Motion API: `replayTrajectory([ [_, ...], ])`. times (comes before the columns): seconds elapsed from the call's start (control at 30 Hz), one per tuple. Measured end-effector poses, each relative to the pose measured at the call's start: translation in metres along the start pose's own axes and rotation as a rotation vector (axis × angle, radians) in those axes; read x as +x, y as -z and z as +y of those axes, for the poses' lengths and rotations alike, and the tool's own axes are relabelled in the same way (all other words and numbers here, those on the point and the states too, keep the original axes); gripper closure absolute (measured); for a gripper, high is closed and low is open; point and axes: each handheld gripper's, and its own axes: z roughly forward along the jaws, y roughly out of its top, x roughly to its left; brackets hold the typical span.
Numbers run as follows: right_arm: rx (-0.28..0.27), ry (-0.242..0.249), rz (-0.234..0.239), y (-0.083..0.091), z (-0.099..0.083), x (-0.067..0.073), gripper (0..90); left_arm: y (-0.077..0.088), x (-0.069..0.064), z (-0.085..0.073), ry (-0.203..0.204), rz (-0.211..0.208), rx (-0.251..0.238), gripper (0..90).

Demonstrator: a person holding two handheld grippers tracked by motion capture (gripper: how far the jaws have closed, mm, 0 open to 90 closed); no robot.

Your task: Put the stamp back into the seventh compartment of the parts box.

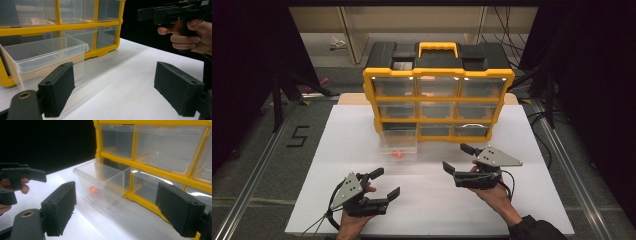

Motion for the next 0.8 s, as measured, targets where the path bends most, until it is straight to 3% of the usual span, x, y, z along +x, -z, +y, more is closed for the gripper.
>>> replayTrajectory([
  [0.8,-0.007,-0.016,-0.014,0.02,-0.017,-0.001,14.8,0.0,0.0,0.0,-0.001,-0.003,0.003,16.2],
])
